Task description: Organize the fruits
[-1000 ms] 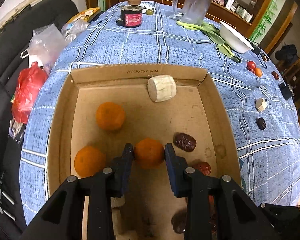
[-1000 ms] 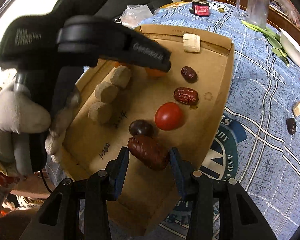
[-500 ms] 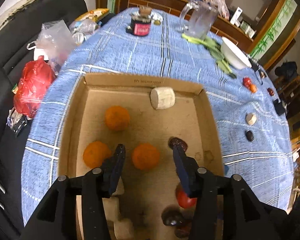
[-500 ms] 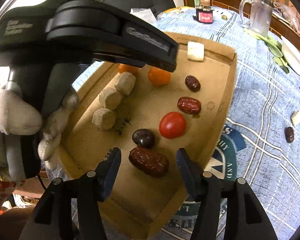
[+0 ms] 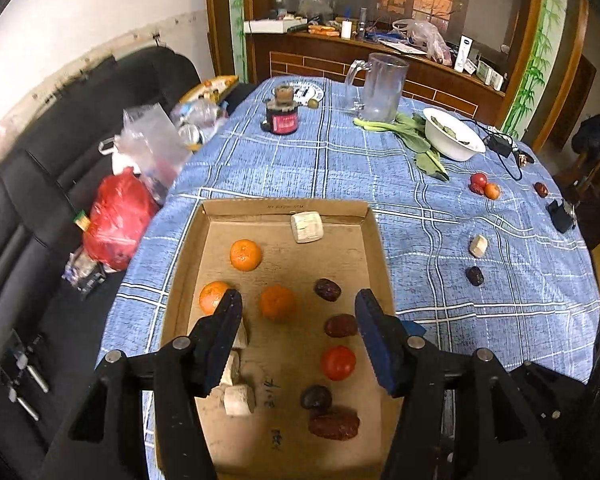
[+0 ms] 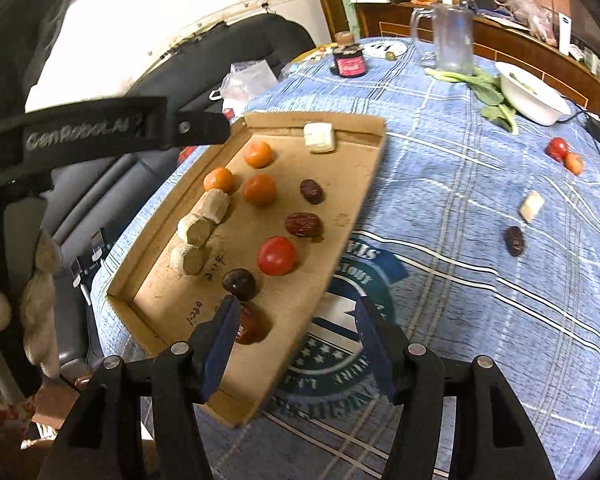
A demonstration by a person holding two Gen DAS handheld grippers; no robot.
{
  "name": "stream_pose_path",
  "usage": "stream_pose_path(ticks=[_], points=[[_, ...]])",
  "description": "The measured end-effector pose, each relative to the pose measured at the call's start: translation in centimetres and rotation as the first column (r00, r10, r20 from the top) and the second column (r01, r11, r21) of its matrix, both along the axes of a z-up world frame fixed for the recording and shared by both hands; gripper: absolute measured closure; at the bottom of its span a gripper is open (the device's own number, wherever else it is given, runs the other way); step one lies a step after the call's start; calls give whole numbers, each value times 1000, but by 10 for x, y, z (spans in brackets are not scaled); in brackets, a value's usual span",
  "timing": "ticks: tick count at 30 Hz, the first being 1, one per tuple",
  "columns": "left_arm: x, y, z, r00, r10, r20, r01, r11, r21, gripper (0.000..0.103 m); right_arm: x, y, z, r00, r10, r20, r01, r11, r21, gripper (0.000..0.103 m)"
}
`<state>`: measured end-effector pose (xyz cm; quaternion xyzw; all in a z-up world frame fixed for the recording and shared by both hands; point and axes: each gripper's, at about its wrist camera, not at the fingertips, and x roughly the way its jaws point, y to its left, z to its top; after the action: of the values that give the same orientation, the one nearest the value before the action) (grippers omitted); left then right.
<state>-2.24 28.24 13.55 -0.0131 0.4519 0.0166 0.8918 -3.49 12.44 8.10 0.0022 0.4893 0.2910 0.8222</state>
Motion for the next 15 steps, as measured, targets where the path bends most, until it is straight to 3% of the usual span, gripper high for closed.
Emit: stream_pose_path(ticks=[15], points=[[-45, -77, 37, 994, -53, 100, 33, 981, 190, 44, -31, -69, 23, 996, -72, 57, 71, 997, 25, 37]])
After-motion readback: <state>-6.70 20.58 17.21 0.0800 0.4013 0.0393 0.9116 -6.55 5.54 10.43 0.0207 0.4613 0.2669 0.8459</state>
